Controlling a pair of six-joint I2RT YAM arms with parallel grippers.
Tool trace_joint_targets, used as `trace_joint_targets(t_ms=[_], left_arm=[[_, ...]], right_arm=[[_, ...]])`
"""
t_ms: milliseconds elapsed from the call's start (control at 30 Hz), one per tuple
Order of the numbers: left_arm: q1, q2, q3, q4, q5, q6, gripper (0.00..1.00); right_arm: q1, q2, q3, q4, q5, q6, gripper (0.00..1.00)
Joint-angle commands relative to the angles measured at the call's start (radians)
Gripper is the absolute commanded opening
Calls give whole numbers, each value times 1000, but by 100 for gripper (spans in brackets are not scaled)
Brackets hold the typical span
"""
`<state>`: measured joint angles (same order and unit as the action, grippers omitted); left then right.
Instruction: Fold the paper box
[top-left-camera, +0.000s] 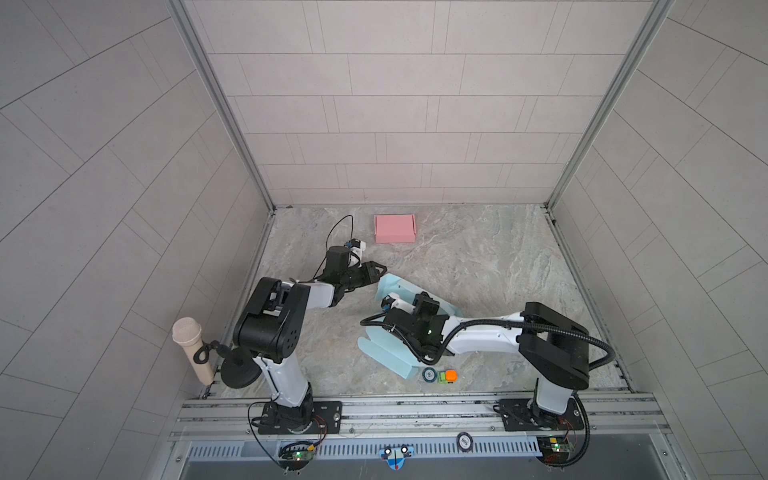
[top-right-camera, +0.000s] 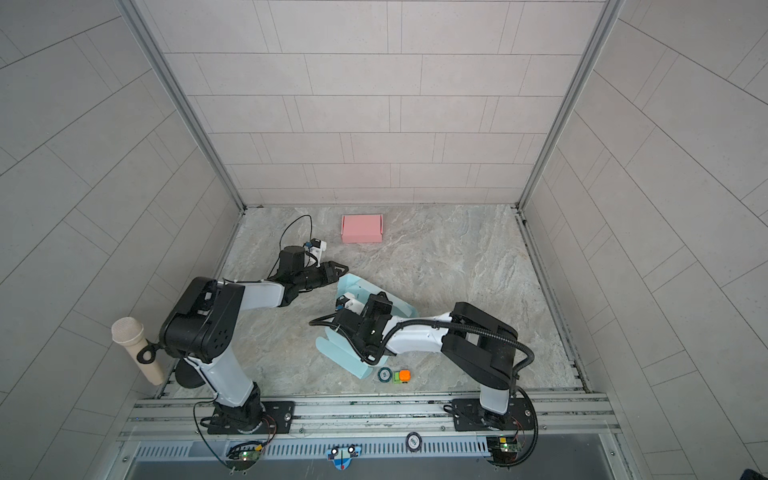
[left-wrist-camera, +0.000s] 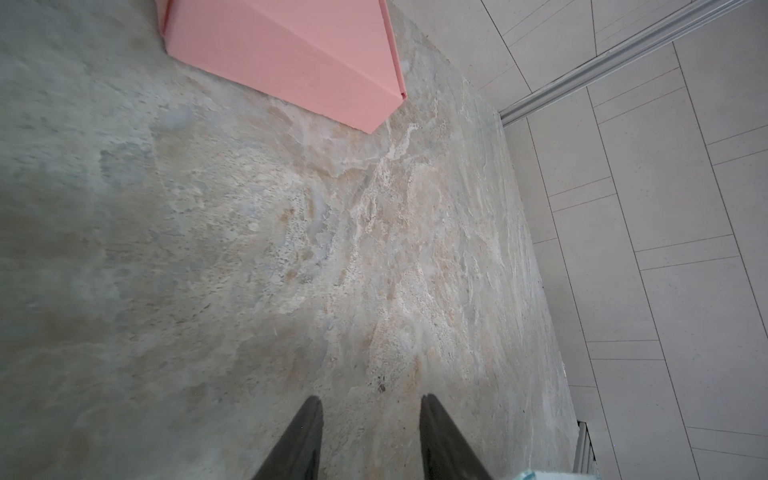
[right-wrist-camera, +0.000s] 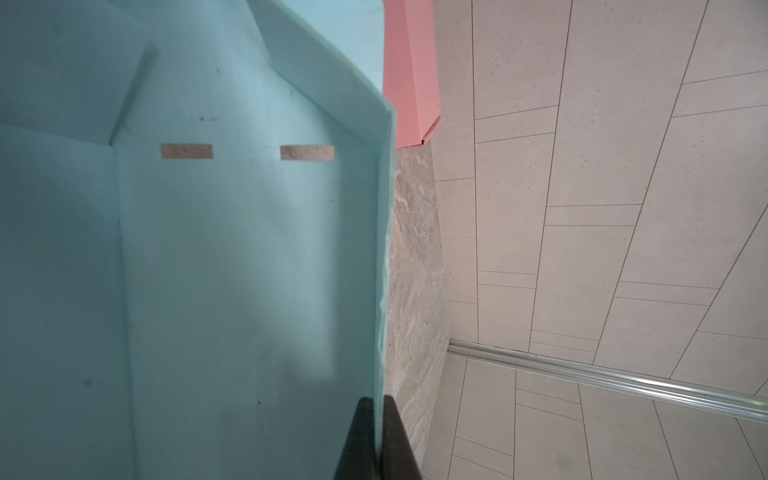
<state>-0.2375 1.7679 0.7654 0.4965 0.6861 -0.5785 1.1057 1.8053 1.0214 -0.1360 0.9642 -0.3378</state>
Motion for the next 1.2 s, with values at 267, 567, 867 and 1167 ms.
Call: trace_joint_targets(t_ms=[267, 567, 867, 1167], left_arm=[[-42, -120, -151, 93, 44, -30, 43], [-68, -224, -274, 129, 33, -40, 43], [-71, -328, -417, 214, 13, -69, 45], [-114, -432, -536, 259, -39, -55, 46]], right_arm=[[30, -4, -61, 133, 47, -95, 0], [66, -18, -114, 248, 33, -174, 0], [68, -128, -167, 259, -50, -151, 0], [74, -106, -159, 256, -52, -154, 0]])
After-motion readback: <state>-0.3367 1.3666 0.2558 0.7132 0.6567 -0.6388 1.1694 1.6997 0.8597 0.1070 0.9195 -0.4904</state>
